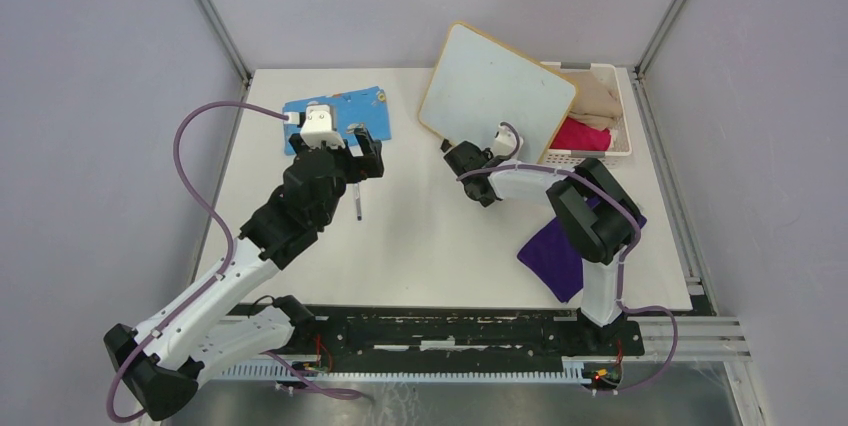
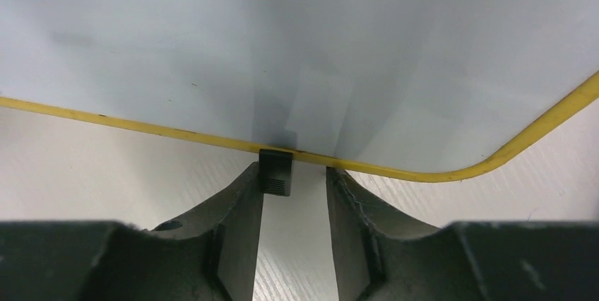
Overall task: Write a sentence on the whiteboard
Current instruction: Adjust the whiteboard stand at the center of the board, then open the whiteboard marker at the center of the board.
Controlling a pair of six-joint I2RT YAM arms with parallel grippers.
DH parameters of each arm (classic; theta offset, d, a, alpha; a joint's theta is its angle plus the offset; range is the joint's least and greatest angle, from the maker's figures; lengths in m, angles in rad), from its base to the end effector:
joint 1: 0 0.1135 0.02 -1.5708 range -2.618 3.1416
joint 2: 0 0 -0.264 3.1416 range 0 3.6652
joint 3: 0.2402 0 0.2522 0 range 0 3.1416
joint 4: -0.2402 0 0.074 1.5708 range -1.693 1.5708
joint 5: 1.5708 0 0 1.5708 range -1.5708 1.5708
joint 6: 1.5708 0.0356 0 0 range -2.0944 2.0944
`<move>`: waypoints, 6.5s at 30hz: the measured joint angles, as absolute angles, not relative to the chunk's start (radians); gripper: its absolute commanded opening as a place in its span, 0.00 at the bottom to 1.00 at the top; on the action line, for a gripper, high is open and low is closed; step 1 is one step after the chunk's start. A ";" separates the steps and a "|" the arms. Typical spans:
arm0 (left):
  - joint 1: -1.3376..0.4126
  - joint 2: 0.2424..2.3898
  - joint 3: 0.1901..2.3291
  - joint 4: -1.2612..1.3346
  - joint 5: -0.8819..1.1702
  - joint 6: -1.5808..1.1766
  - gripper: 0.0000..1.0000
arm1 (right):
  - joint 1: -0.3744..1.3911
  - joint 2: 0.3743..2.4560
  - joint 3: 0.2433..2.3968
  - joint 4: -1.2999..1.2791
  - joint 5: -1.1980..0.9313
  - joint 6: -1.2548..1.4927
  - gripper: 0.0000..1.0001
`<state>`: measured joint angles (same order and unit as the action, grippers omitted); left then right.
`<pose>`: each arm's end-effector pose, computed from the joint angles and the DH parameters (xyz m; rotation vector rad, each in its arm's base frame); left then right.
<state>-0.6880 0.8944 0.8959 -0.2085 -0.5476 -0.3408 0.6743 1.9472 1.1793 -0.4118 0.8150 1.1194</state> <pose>0.1676 -0.1138 0.3583 -0.0887 1.7523 -0.2650 0.3071 0.2123 0.1410 0.6881 2.1640 -0.2593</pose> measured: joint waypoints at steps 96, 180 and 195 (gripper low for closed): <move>-0.692 0.943 0.896 -0.213 -0.522 -0.341 0.99 | 0.713 1.643 0.682 0.195 0.525 0.345 0.00; -0.302 1.610 0.928 -0.464 -0.181 -0.567 0.72 | 0.698 0.678 0.370 0.140 0.187 0.224 0.78; -0.302 1.673 0.957 -0.463 -0.231 -0.554 0.39 | 0.698 0.663 0.370 0.133 0.204 0.219 0.78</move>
<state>-0.3023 1.6730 0.9565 -0.4633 -0.2314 -0.5545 0.6983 0.6628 0.3698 0.1333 0.2035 0.2192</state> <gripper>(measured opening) 0.471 0.777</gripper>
